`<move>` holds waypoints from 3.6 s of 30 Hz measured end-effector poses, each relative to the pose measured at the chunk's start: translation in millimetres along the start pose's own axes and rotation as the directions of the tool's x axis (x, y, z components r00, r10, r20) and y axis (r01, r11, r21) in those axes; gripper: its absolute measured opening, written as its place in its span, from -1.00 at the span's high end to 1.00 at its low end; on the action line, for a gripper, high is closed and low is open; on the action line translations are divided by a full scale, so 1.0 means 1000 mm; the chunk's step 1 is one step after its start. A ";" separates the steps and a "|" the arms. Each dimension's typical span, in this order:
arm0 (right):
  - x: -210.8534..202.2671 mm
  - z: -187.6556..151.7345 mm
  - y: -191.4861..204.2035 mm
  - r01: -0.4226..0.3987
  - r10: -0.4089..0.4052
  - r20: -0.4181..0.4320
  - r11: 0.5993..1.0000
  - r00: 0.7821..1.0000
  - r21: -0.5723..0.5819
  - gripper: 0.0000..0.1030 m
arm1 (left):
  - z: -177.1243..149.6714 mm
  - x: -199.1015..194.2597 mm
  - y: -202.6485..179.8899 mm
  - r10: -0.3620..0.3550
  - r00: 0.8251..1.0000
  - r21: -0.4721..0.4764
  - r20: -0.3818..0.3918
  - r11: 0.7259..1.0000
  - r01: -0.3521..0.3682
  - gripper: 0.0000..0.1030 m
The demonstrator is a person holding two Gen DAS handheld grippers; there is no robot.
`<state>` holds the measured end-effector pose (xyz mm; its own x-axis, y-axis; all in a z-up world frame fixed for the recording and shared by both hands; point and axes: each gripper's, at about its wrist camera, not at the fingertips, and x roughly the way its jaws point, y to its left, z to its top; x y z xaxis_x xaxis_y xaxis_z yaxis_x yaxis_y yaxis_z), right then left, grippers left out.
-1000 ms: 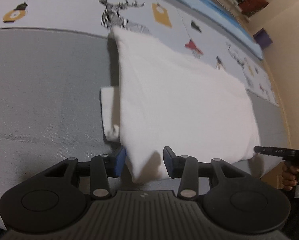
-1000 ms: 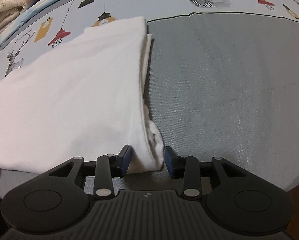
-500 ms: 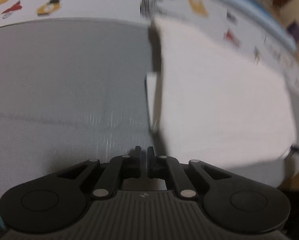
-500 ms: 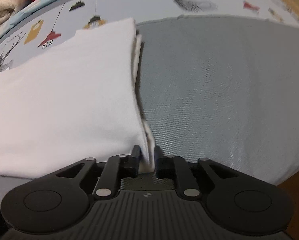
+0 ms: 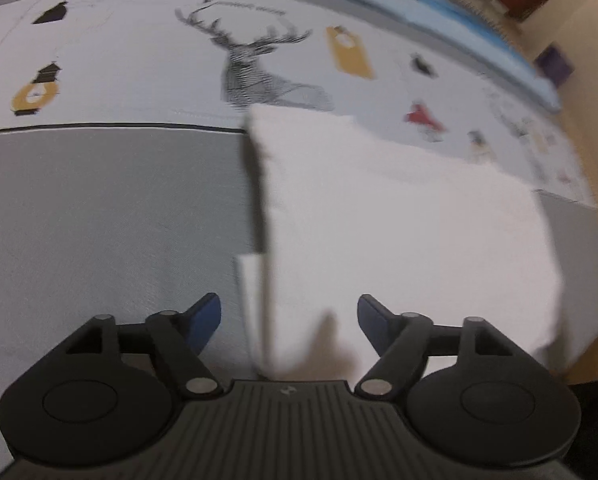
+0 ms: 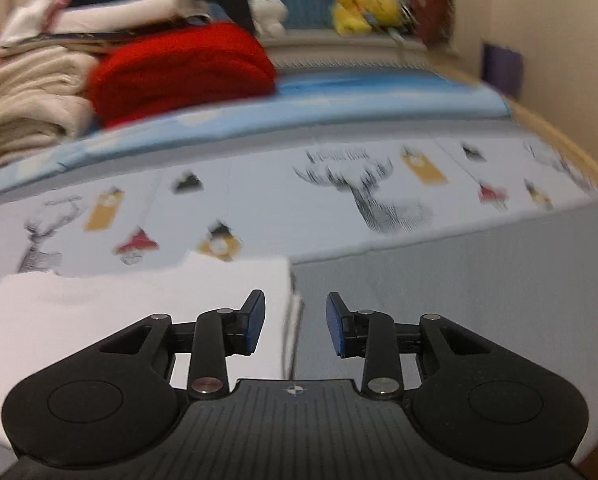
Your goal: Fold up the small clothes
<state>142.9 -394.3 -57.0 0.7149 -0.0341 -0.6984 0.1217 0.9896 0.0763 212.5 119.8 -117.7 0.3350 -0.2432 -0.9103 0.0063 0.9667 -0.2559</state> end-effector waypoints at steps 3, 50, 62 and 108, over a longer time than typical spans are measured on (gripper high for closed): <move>0.006 0.001 -0.001 -0.016 0.015 0.003 0.996 1.000 0.084 0.32 | 0.011 0.019 0.012 -0.020 0.999 -0.105 -0.031 0.994 0.016 -0.56; 0.020 -0.007 0.030 0.015 -0.014 -0.066 1.000 0.998 0.005 0.32 | 0.005 0.026 0.050 -0.053 0.997 -0.191 -0.051 0.981 0.042 0.55; 0.016 -0.004 0.032 -0.032 0.034 -0.050 0.999 0.998 0.040 0.32 | -0.003 -0.004 0.039 0.213 0.977 -0.022 -0.028 0.977 -0.214 0.65; 0.109 0.000 0.125 -0.277 0.343 -0.300 0.930 0.890 0.243 0.77 | -0.006 -0.005 -0.109 -0.174 0.981 0.064 -0.082 0.982 0.179 -0.35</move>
<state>236.1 -274.6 -123.5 0.4713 0.3513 -0.8090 0.0831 0.8955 0.4373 205.0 15.0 -87.4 0.2501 -0.4132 -0.8756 0.1269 0.9105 -0.3934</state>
